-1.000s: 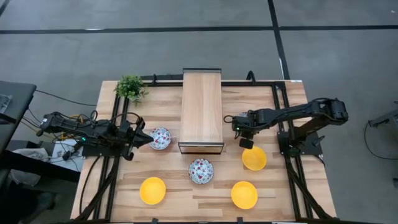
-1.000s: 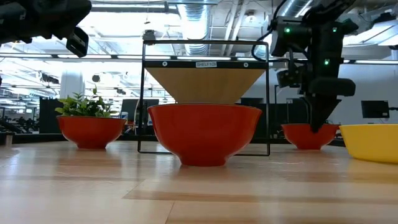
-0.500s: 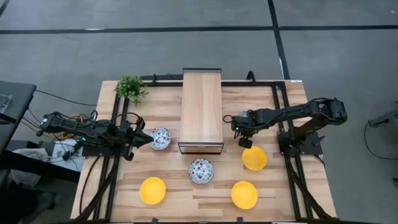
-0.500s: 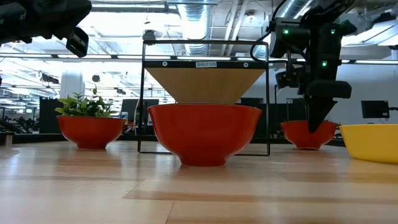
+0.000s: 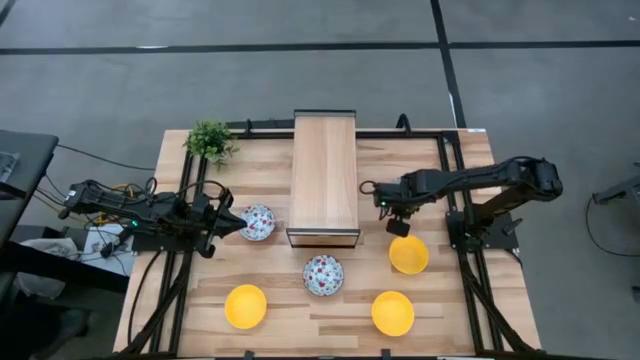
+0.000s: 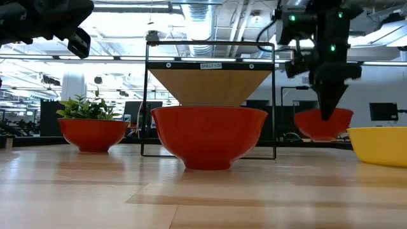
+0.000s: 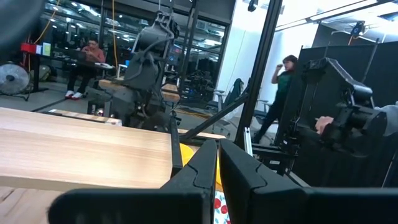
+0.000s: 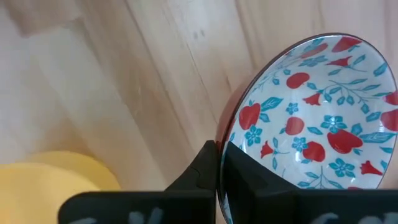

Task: Pick & Place Mini bowls
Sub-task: Put the top right white patterned bowl on the shelf

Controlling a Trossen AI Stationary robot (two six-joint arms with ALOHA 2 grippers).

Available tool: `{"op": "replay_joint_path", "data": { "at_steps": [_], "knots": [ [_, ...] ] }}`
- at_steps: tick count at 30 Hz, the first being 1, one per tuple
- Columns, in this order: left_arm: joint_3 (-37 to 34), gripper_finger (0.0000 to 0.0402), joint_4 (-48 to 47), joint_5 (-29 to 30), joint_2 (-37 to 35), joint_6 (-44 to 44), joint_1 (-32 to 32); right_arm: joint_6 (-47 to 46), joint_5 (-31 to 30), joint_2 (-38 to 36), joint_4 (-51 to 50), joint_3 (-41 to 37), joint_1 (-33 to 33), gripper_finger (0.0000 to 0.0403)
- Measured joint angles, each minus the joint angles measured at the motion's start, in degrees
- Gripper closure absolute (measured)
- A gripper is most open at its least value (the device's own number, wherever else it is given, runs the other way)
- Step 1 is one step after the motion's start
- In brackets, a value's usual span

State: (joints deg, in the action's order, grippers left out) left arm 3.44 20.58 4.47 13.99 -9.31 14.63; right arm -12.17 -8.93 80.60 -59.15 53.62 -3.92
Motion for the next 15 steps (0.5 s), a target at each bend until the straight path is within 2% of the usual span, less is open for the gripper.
{"op": "replay_joint_path", "data": {
  "at_steps": [10, 15],
  "knots": [
    [0.0, 0.0385, 0.0, 0.0, 0.0, 0.0, 0.0, 6.0, -0.4, 0.0, -8.7, 16.8, 3.2, 0.0402],
    [0.0, 0.0385, 0.0, 0.0, 0.0, 0.0, 0.0, 8.0, -2.4, 0.0, -14.4, 25.0, 5.8, 0.0402]
  ]
}}
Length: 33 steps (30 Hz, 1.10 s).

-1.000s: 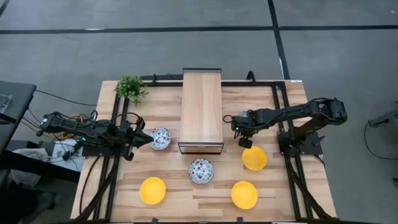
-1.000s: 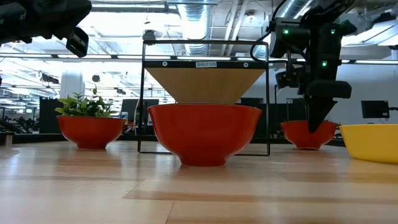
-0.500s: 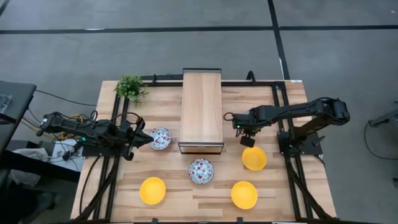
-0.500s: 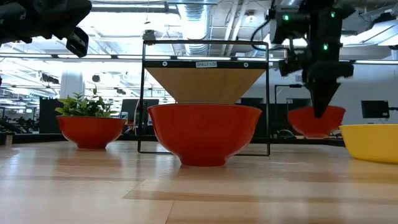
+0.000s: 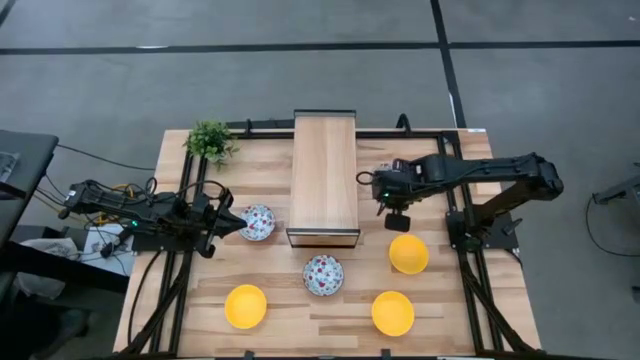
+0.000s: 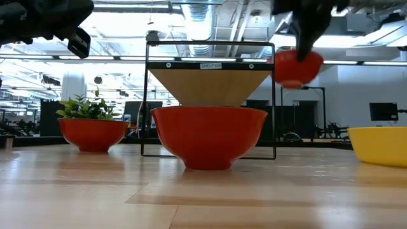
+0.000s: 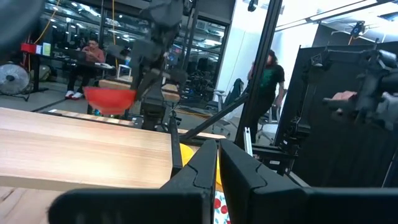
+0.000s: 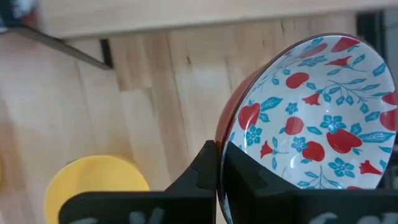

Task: Pick & Place Mini bowls
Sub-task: Put the top right white patterned bowl on the shelf

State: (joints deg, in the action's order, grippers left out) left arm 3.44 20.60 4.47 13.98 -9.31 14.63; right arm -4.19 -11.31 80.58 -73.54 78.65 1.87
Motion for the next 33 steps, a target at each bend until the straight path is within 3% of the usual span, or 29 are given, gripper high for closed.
{"op": "replay_joint_path", "data": {
  "at_steps": [7, 13, 18, 27, 33],
  "knots": [
    [0.0, 0.0385, 0.0, 0.0, 0.0, 0.0, 0.0, 3.9, -1.1, 0.6, 0.0, 8.2, 4.7, 0.0402],
    [0.0, 0.0385, 0.0, 0.0, 0.0, 0.0, 0.0, 15.8, -1.7, 5.6, 3.3, 14.5, 9.0, 0.0403],
    [0.0, 0.0385, 0.0, 0.0, 0.0, 0.0, 0.0, 28.0, -8.2, 13.2, 3.2, 21.7, 10.9, 0.0403],
    [0.0, 0.0385, 0.0, 0.0, 0.0, 0.0, 0.0, 41.3, -7.1, 25.9, 0.7, 36.5, 9.4, 0.0403],
    [0.0, 0.0385, 0.0, 0.0, 0.0, 0.0, 0.0, 42.4, -6.1, 28.7, -2.3, 39.1, 7.6, 0.0403]
  ]
}}
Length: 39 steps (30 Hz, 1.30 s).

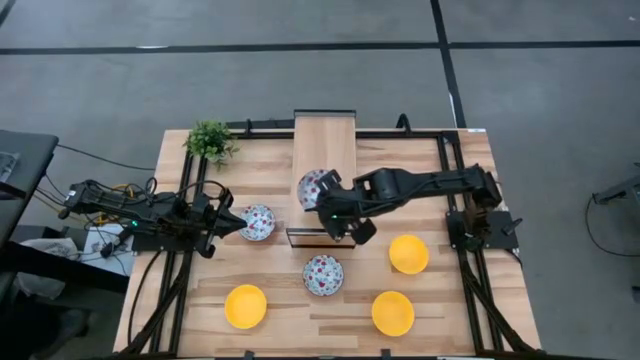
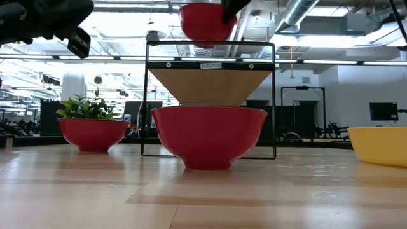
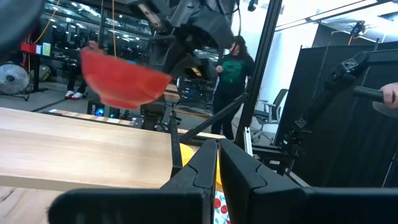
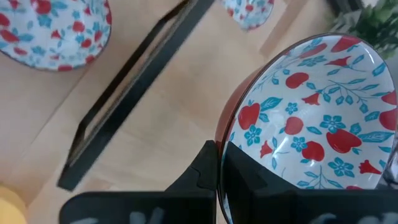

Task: Pick & Place Mini bowls
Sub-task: Put the top right white patterned bowl on the shelf

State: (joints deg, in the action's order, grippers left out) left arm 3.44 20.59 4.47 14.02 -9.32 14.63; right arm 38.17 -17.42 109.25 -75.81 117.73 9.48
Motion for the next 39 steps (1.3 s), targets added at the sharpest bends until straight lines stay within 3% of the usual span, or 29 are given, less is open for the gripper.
{"op": "replay_joint_path", "data": {
  "at_steps": [10, 15, 23, 39],
  "knots": [
    [0.0, 0.0385, 0.0, 0.0, 0.7, 0.0, 0.0, -0.1, 1.3, -0.4, -0.7, 0.1, -0.7, 0.0403],
    [0.0, 0.0385, 0.0, 0.0, 0.7, 0.0, 0.0, -0.2, 6.8, 0.7, -0.8, 0.1, -1.6, 0.0403],
    [0.0, 0.0385, 0.0, 0.0, 0.7, 0.0, 0.0, -1.4, 9.8, 4.3, -2.2, -0.1, -3.3, 0.0403],
    [0.0, 0.0385, 0.0, 0.0, 1.5, 0.0, 0.0, -4.9, 10.0, 5.5, -2.0, 0.0, -3.3, 0.0399]
  ]
}}
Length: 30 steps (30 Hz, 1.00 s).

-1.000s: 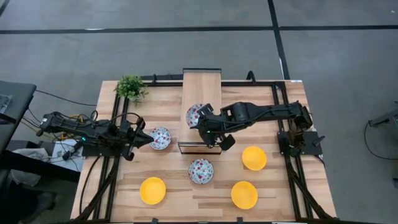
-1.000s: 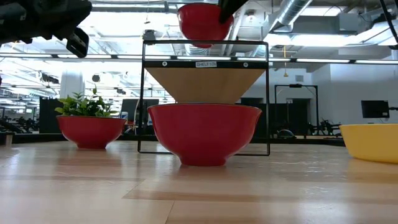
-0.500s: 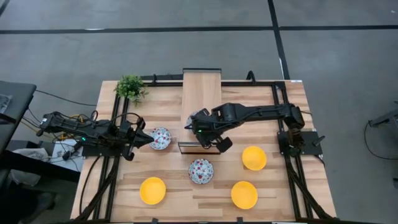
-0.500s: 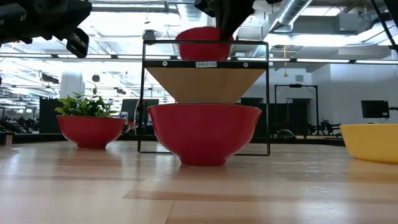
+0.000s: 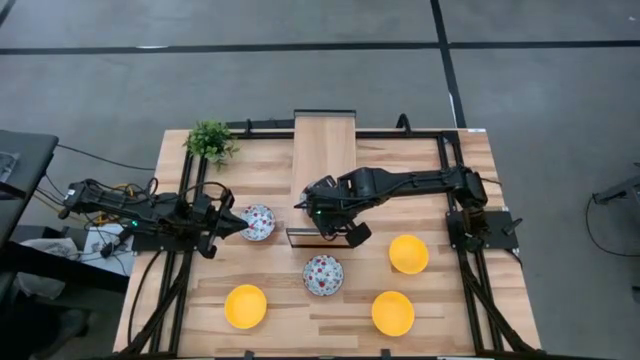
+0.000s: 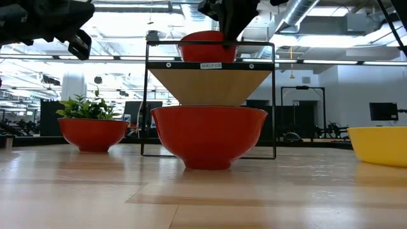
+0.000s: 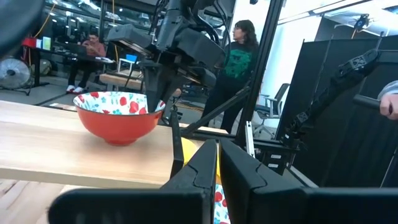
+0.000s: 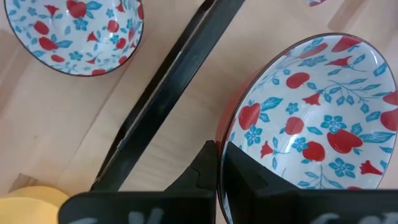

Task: Pick & Place Mini bowls
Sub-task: Put the top right white patterned bowl on the shelf

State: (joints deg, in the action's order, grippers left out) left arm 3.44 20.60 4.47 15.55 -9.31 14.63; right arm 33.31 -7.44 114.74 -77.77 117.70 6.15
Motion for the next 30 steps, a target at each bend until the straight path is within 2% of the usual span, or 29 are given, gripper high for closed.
{"op": "replay_joint_path", "data": {
  "at_steps": [10, 19, 30],
  "knots": [
    [0.0, 0.0385, 0.0, 0.0, 0.0, 0.0, 0.0, -0.3, -0.2, 0.0, 2.0, -1.4, -0.3, 0.0399],
    [0.0, 0.0385, 0.0, 0.0, 0.0, 0.0, 0.0, -0.6, 0.0, 0.0, 1.4, -1.4, -0.3, 0.0358],
    [0.0, 0.0385, 0.0, 0.0, 0.0, 0.0, 0.0, -7.9, 0.0, 0.0, 1.5, -1.4, -0.8, 0.0351]
  ]
}}
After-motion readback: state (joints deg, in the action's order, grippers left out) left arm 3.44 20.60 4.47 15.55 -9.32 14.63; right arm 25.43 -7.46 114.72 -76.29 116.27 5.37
